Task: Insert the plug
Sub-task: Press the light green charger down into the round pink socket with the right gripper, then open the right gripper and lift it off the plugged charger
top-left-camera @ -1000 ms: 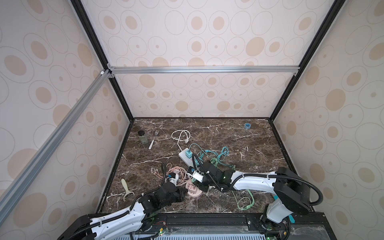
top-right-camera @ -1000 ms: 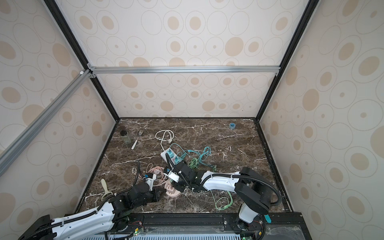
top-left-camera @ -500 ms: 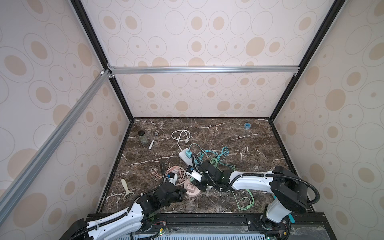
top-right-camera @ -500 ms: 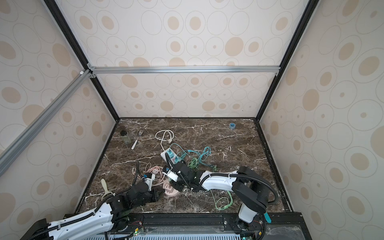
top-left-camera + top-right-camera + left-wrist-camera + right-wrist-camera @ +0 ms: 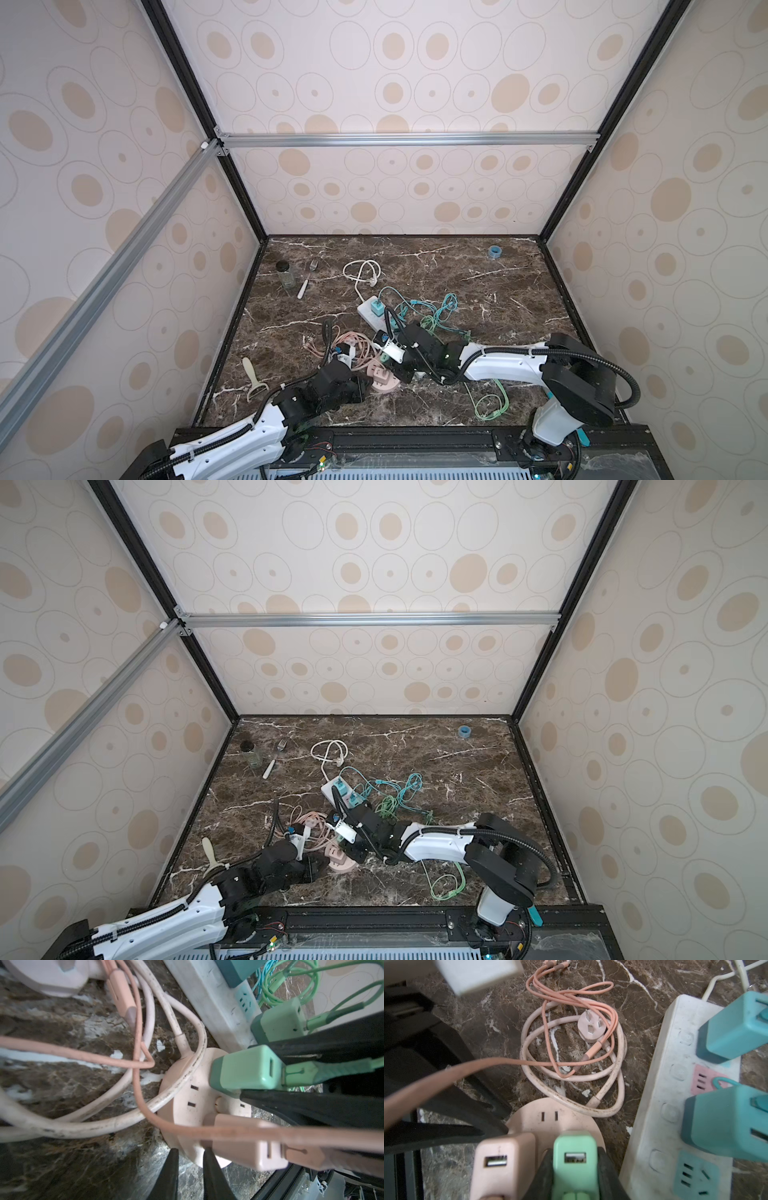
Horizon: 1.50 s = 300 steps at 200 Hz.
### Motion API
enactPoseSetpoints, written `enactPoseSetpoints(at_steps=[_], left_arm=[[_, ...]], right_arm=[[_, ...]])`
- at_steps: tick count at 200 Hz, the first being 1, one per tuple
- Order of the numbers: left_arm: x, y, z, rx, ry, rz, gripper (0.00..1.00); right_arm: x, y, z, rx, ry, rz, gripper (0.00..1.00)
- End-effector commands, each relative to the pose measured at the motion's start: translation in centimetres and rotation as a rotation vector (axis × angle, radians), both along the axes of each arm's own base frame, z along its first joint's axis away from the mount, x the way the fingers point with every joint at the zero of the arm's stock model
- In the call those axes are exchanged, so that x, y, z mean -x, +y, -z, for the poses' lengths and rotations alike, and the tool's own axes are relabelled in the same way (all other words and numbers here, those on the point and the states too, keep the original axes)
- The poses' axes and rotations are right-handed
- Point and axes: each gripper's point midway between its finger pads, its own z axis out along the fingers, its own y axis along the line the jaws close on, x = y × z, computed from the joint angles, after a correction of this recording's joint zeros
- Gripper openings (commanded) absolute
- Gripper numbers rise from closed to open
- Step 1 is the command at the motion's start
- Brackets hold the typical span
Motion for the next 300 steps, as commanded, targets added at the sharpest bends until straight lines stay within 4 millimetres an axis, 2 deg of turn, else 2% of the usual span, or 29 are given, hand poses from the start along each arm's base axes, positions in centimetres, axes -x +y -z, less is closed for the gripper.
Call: enactPoseSetpoints(at_steps=[1, 63, 132, 173, 197, 218, 256, 282, 300], left_arm=[[-0.9, -0.7, -2.6, 0.031, -0.057, 0.006, 0.24], [-0.9, 0.1, -3.6, 0.022, -0.079, -0.011, 0.27], [-0.8, 0.3, -5.8, -0.007, -0.127, 0.030, 0.45], [-0.7, 0.8, -6.2, -0.015, -0.138, 0.024, 0.49], [-1.0, 0.9, -6.6, -0.014, -0.158, 0.008, 0.53], [-1.5, 1.4, -6.9, -0.036, -0.189, -0.012, 0.66], [-3.1, 2.6, -9.0, -0.058, -0.291, -0.090, 0.80], [-4.2, 3.8, -11.1, -0.113, -0.387, -0.140, 0.88], [-5.4, 5.0, -12.5, -0.174, -0.466, -0.195, 0.95]], right_arm=[[3.0, -5.5, 5.1, 0.271, 0.139, 0.002, 0.18], [2.5, -5.0, 2.8, 0.232, 0.111, 0.017, 0.26], [2.1, -4.5, -0.3, 0.163, 0.082, 0.040, 0.37], [2.2, -5.1, -1.8, 0.152, 0.069, 0.053, 0.44], [2.6, -5.9, -2.9, 0.137, 0.066, 0.062, 0.45], [3.1, -6.8, -4.5, 0.098, 0.053, 0.068, 0.47], [3.5, -9.0, -7.3, 0.032, 0.008, 0.112, 0.52], [2.6, -11.0, -9.1, -0.020, -0.031, 0.190, 0.57], [0.9, -12.9, -10.3, -0.056, -0.079, 0.288, 0.62]])
